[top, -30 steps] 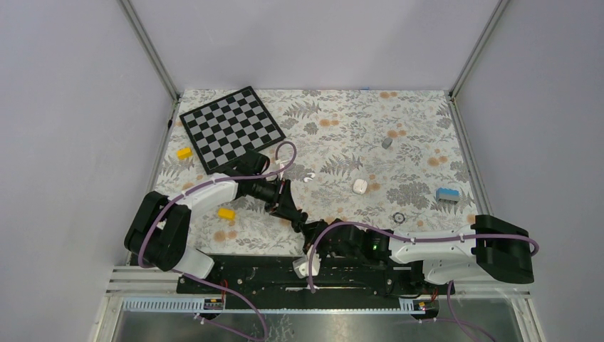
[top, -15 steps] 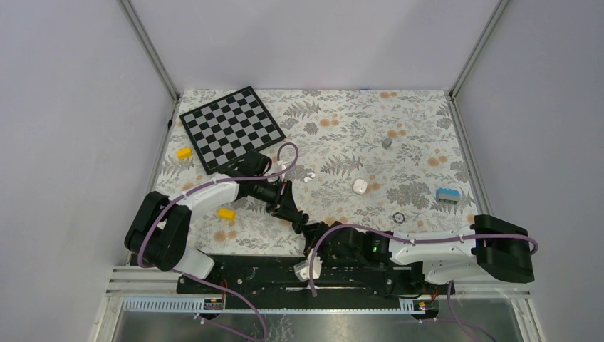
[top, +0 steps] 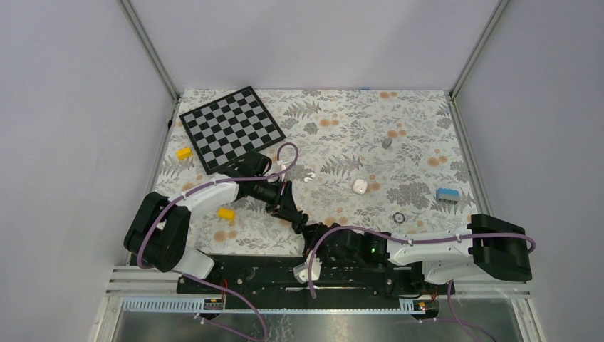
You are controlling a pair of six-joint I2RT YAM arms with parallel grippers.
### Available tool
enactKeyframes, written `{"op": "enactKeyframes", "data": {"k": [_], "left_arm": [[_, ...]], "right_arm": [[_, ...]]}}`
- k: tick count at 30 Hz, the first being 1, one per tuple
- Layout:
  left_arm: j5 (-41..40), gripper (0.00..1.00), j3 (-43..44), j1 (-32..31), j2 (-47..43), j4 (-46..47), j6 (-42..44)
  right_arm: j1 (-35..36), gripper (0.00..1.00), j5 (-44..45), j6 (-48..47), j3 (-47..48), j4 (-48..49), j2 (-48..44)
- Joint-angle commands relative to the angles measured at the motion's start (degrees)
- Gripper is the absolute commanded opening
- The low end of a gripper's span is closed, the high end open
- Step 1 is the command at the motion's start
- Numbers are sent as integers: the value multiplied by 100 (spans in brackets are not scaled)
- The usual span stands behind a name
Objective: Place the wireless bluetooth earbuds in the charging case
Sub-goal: Place the earbud in the charging case.
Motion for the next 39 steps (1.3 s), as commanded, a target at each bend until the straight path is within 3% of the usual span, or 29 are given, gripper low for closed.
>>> {"op": "enactKeyframes", "data": {"k": [1, 21, 39], "left_arm": [[654, 8, 36, -126, -310, 31, -114], [538, 8, 198, -126, -137, -171, 44], [465, 7, 368, -113, 82, -294, 156]], "right_arm": [[27, 8, 117, -105, 130, -238, 101], [116, 32, 198, 306, -16, -60, -258], [166, 41, 176, 1176, -160, -114, -961]]}}
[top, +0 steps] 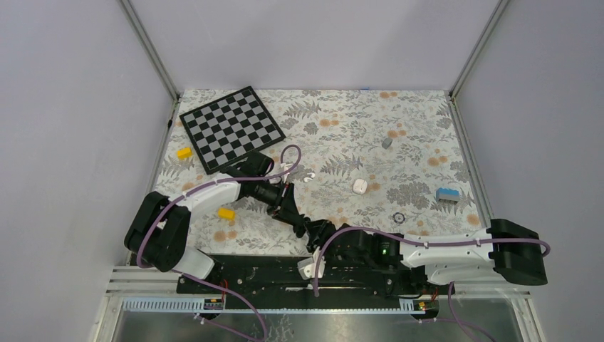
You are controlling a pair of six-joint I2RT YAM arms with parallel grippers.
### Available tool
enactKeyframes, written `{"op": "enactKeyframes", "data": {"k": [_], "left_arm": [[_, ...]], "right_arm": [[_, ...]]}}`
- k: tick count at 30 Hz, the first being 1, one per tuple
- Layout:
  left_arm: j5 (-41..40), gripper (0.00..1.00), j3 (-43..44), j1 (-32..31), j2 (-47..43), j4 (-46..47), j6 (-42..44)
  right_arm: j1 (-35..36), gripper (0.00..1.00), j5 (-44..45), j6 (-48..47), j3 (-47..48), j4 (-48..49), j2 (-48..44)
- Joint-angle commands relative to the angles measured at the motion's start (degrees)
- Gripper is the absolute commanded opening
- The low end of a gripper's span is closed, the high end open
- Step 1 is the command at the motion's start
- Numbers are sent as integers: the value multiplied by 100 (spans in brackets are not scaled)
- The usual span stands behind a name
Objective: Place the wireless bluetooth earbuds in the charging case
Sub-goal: Place the earbud in the charging case.
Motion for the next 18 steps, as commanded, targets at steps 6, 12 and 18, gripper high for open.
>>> {"op": "enactKeyframes", "data": {"k": [6, 12, 18], "left_arm": [[152, 6, 386, 66, 161, 9, 188], [76, 6, 537, 261, 257, 349, -37], [-77, 7, 610, 543, 726, 2288, -1076]], "right_arm": [[61, 51, 139, 923, -2, -48, -687], [37, 74, 1851, 3396, 33, 396, -1247], [-508, 100, 3389, 5554, 469, -296, -1140]]}}
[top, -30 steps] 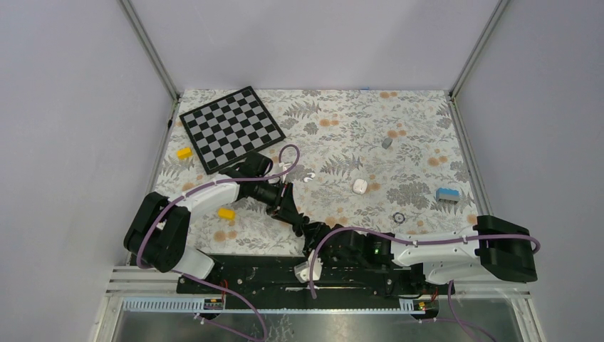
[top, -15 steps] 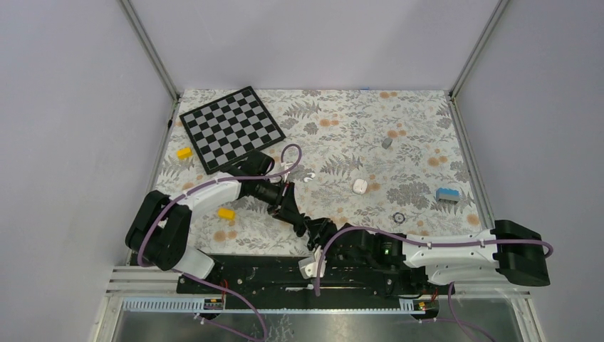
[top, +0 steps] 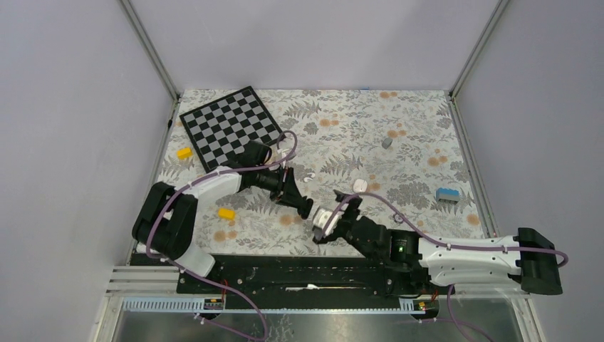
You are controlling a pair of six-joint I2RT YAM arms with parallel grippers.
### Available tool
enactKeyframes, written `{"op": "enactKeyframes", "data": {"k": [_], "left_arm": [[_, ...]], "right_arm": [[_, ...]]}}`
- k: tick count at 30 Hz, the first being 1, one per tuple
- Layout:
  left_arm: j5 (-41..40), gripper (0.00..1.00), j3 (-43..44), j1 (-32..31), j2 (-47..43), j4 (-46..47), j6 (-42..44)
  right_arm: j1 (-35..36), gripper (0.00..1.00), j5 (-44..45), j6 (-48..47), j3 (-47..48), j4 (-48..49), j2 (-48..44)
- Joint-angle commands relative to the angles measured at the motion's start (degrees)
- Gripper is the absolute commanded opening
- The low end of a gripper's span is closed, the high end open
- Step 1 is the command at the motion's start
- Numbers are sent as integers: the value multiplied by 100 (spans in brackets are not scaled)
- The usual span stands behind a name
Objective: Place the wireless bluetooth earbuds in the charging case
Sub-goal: Place the earbud in the charging case, then place the charging case at the center of the board.
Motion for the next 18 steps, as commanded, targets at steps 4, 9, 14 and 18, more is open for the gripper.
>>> {"op": "enactKeyframes", "data": {"k": [4, 9, 14, 18], "left_arm": [[-5, 8, 981, 400, 1191, 2224, -986], [-390, 8, 2490, 429, 2253, 2091, -1079], [-498, 8, 3195, 442, 3119, 3024, -1797], [-819, 9, 3985, 436, 4057, 2880, -1953]], "right_arm": [[-1918, 100, 199, 3722, 840, -1083, -346], [-2889, 100, 60, 4995, 1218, -1702, -398], [-3003, 100, -41, 5492, 1313, -2025, -443], [-3010, 100, 88, 5755, 1196, -2035, -546]]}}
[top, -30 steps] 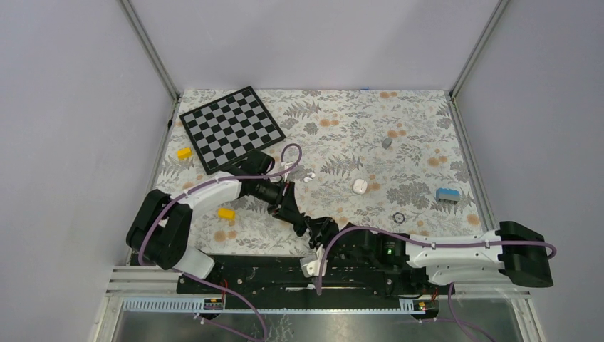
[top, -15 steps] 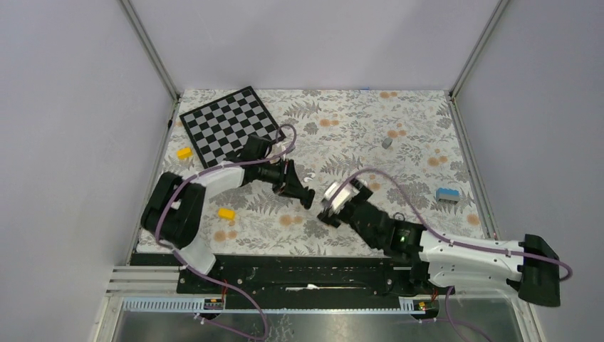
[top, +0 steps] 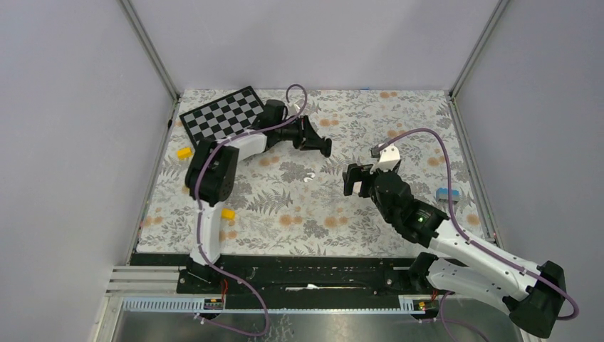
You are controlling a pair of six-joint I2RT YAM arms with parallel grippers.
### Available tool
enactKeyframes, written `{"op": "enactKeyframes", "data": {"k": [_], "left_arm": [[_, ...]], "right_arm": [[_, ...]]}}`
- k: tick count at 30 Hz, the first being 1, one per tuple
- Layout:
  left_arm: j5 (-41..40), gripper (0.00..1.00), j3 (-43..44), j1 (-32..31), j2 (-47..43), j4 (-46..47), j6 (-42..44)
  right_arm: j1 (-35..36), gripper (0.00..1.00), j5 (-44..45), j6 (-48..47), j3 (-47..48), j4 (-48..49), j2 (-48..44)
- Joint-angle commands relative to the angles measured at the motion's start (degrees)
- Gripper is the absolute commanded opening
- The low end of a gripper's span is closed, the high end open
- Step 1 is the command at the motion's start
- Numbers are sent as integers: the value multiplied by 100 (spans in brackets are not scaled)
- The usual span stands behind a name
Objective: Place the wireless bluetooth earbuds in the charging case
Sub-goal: Place the charging case at the center of the board.
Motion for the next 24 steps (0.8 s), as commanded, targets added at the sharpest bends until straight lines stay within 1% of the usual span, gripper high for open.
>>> {"op": "enactKeyframes", "data": {"k": [1, 6, 11, 14, 16, 19, 21, 22, 24], "left_arm": [[-425, 10, 711, -1, 862, 333, -340], [-553, 11, 1043, 8, 1271, -42, -15], [-585, 11, 961, 65, 1315, -519, 390], [-651, 12, 851, 133, 1237, -579, 462], [-766, 19, 852, 170, 1154, -692, 615], [-892, 35, 978, 202, 1073, -1103, 868], [-1120, 40, 1100, 211, 993, -1415, 1041], [-1247, 45, 1130, 211, 933, -1539, 1130], [-1463, 58, 1142, 211, 794, -1662, 1257]], "right_arm": [[-41, 100, 116, 680, 65, -134, -170], [-41, 99, 264, 531, 137, -337, -216], [-41, 99, 398, 317, 289, -567, -115], [-41, 99, 375, 267, 347, -596, -4], [-41, 99, 325, 294, 377, -665, 83], [-41, 98, 245, 382, 387, -784, 185], [-41, 98, 53, 382, 404, -859, 277], [-41, 98, -17, 405, 460, -967, 380], [-41, 98, -41, 510, 651, -1295, 590]]}}
